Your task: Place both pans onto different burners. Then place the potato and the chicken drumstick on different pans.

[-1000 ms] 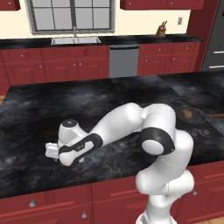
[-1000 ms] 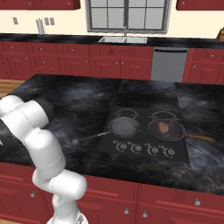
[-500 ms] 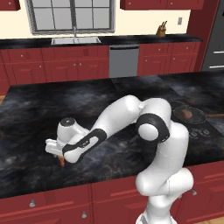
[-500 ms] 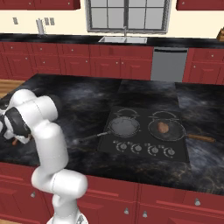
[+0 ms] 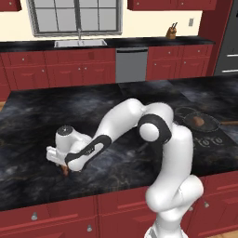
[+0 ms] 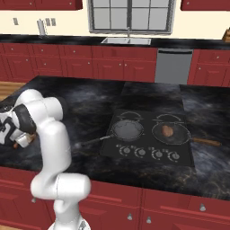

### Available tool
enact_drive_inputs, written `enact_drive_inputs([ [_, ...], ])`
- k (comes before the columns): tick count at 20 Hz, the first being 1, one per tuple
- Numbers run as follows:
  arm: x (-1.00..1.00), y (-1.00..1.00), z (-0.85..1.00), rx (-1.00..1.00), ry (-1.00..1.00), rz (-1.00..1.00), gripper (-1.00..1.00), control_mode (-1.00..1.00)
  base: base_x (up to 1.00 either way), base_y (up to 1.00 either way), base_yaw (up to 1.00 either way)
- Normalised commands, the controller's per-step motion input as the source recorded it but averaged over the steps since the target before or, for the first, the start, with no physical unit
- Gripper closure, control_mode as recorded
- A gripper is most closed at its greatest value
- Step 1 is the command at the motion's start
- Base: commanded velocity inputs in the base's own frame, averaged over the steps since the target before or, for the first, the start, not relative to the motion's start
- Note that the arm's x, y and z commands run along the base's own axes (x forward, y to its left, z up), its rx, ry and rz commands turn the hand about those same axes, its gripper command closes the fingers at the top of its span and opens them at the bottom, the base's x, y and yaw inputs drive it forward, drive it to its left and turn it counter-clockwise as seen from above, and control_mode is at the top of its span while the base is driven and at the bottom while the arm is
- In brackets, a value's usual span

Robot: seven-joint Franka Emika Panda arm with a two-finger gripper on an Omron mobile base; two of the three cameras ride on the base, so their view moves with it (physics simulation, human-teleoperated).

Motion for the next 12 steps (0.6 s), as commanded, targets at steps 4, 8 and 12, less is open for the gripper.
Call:
enact_drive_inputs([
  [4, 0.24, 0.04, -0.64, 0.00, 0.03, -0.09, 1.00, -1.00, 0.00, 0.00, 0.00],
  [8, 0.04, -0.01, -0.06, 0.00, 0.00, -0.09, 1.00, -1.00, 0.00, 0.00, 0.00],
  [12, -0.07, -0.35, 0.46, 0.00, -0.15, -0.04, 1.00, -1.00, 0.00, 0.00, 0.00],
])
